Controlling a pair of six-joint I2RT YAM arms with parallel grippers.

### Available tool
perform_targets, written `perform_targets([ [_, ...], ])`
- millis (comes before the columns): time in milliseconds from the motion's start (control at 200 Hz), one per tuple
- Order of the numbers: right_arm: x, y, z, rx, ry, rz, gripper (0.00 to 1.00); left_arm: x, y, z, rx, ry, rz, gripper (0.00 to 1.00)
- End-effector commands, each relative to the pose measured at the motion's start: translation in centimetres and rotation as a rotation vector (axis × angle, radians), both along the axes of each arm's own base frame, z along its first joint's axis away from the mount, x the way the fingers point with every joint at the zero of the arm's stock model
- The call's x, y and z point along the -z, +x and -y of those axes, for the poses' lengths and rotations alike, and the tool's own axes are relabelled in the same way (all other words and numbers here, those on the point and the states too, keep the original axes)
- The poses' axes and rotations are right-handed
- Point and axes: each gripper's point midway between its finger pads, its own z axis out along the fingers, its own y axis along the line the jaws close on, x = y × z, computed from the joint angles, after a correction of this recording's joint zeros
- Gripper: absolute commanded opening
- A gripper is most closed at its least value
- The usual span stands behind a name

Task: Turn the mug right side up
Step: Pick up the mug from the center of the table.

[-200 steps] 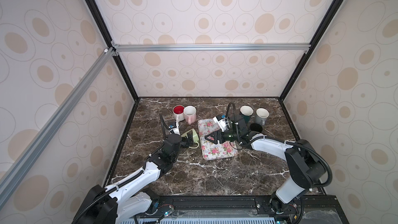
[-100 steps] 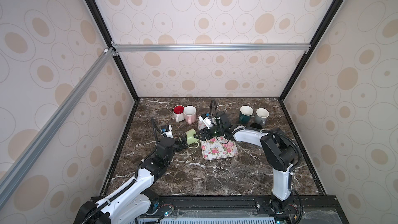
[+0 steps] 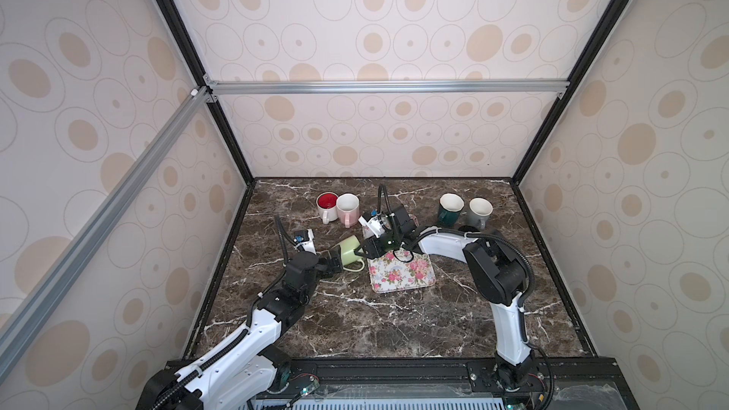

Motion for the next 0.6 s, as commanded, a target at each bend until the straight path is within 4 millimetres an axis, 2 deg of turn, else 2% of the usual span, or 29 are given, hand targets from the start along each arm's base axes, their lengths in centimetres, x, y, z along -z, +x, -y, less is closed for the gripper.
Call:
perform_targets([
  [0, 0.5, -0.8, -1.0, -0.053, 0.005, 0.007, 0.49, 0.1, -0.1, -0.6, -0.018, 0.012, -0.006, 0.98],
  [165, 0.3, -1.3, -1.9, -0.075, -0.014, 0.044, 0.48, 0.4, -0.1, -0.8, -0.019, 0.014, -0.013, 0.98],
  [365, -0.1, -0.8, -2.1, -0.059, -0.019, 0.064, 0.32, 0.3, -0.2, -1.0, -0.023, 0.017, -0.009, 0.98],
  [595, -1.1, -0.8, -2.6, -0.066, -0.031, 0.072, 0.20, 0.3, -0.6, -1.5, -0.037, 0.014, 0.003, 0.98],
])
